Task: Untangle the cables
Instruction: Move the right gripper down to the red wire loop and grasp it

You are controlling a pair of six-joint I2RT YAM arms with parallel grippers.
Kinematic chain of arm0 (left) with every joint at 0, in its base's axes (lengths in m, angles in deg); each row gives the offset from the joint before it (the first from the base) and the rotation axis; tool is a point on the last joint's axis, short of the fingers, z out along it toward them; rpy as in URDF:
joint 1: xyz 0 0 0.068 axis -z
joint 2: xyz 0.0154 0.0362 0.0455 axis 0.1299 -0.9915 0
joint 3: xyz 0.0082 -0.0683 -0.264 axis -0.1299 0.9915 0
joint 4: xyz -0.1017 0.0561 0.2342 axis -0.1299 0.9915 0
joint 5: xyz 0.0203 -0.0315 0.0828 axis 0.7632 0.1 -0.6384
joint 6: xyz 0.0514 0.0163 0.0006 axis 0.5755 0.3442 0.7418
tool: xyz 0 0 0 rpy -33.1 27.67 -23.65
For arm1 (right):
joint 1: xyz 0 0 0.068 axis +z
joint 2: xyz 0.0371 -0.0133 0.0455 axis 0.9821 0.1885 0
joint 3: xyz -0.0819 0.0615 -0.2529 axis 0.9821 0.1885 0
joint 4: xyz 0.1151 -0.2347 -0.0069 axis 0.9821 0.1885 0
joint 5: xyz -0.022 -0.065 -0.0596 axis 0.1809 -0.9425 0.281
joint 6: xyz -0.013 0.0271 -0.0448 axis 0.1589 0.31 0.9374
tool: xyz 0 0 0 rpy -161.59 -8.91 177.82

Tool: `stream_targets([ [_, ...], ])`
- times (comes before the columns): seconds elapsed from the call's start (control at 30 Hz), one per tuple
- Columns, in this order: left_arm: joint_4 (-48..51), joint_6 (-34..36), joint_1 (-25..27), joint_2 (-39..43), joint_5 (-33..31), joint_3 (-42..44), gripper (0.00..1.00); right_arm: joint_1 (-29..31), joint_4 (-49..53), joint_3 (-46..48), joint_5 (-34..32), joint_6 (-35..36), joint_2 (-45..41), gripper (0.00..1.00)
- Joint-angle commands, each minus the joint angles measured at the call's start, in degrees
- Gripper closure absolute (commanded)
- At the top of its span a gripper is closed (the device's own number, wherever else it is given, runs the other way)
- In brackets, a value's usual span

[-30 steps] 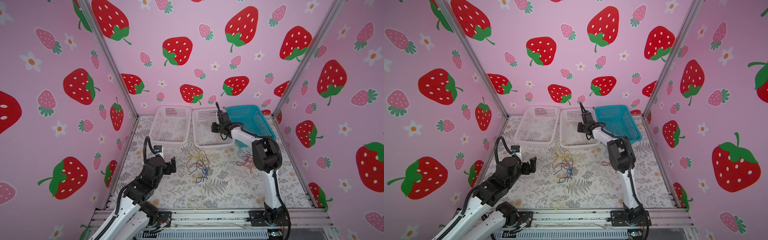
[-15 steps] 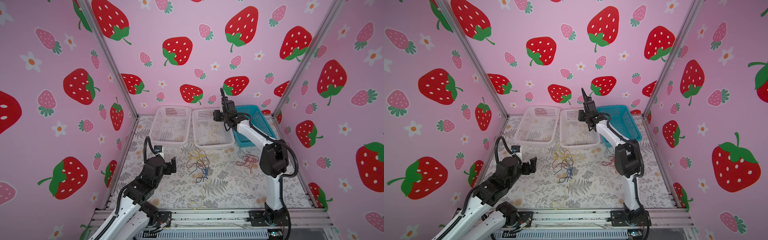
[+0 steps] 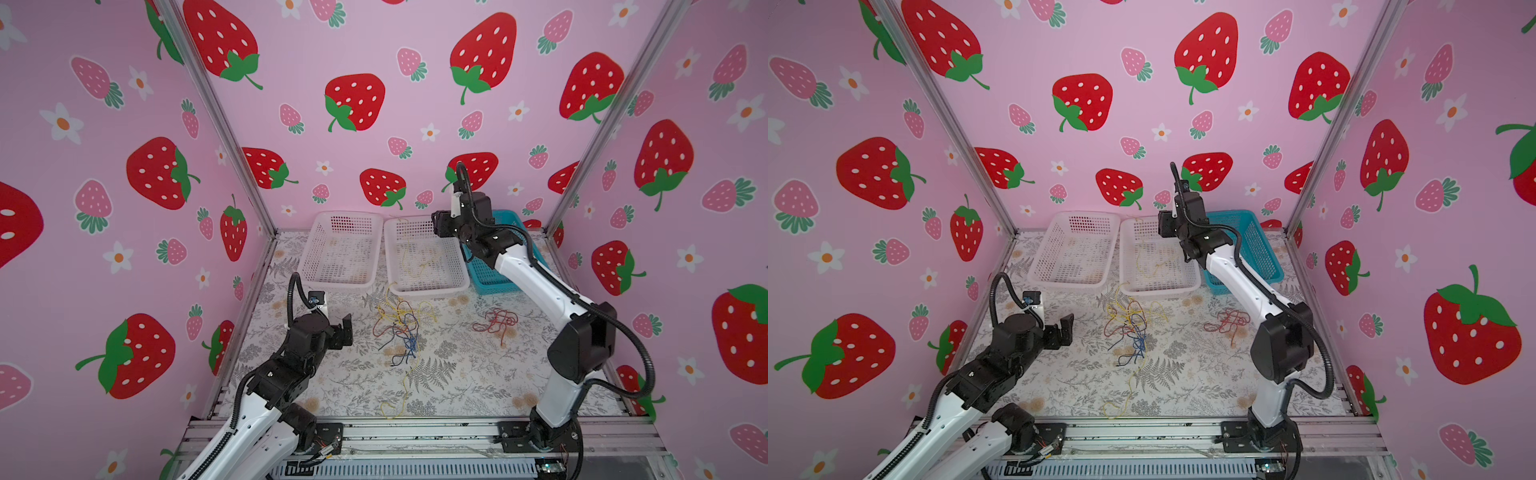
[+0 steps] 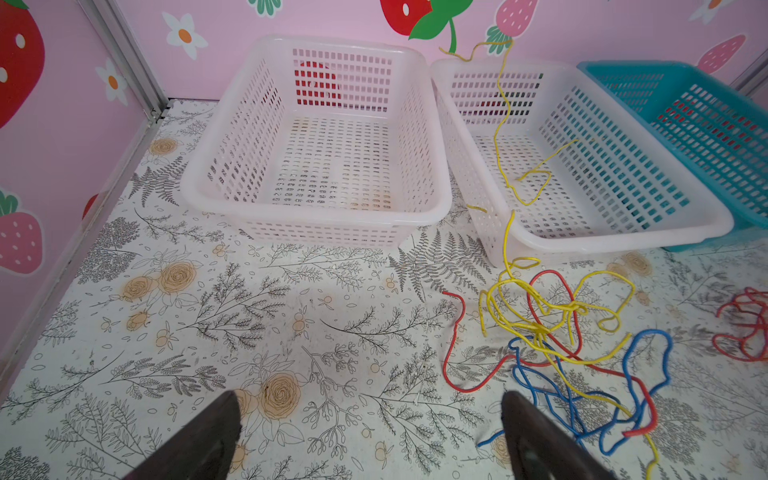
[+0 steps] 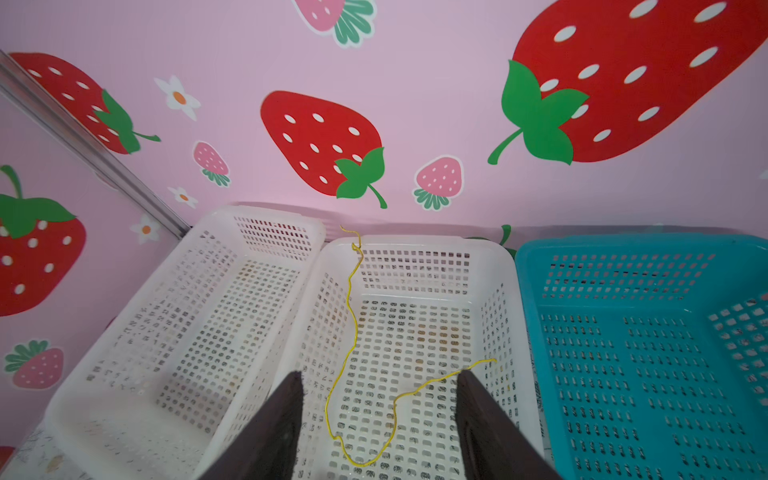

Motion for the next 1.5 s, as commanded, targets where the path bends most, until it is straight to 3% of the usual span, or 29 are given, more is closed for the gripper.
stream_targets([
  [0.0, -0.7, 0.0, -0.1, 0.4, 0.3, 0.2, 0.01, 0.5, -3.2, 6.6, 3.1, 0.4, -6.0, 0.39],
  [0.27, -0.1, -0.4, -0.2, 0.7, 1.5, -0.4, 0.01, 0.6, -9.6, 33.7, 0.6, -1.6, -24.7, 0.38],
  [0.37, 0.7, -1.0, -0.2, 0.7, 3.0, -1.2, 0.01, 0.6, -10.2, 44.4, -3.2, -4.8, -30.9, 0.36],
  [0.53, 0.7, -1.2, -0.2, 0.0, 4.1, -1.8, 0.01, 0.4, -7.4, 57.1, -16.1, -9.4, -36.0, 0.32],
  [0.83, 0.9, -0.9, -0.4, -0.1, 4.4, -1.7, 0.01, -1.5, -1.3, 61.1, -18.3, -21.1, -28.4, 0.35],
  [1.03, 0.9, -0.7, -0.4, -0.4, 5.0, -1.6, 0.01, -7.9, -4.6, 62.3, -12.3, -22.0, -23.8, 0.43],
  [1.27, 1.0, -0.6, -0.4, -0.9, 5.4, -1.6, 0.01, -10.4, -8.1, 63.6, -14.5, -21.6, -21.3, 0.44],
  [1.47, 1.0, -0.7, -0.4, -1.5, 5.6, -1.8, 0.01, -10.5, -9.6, 63.0, -15.8, -19.2, -17.7, 0.52],
])
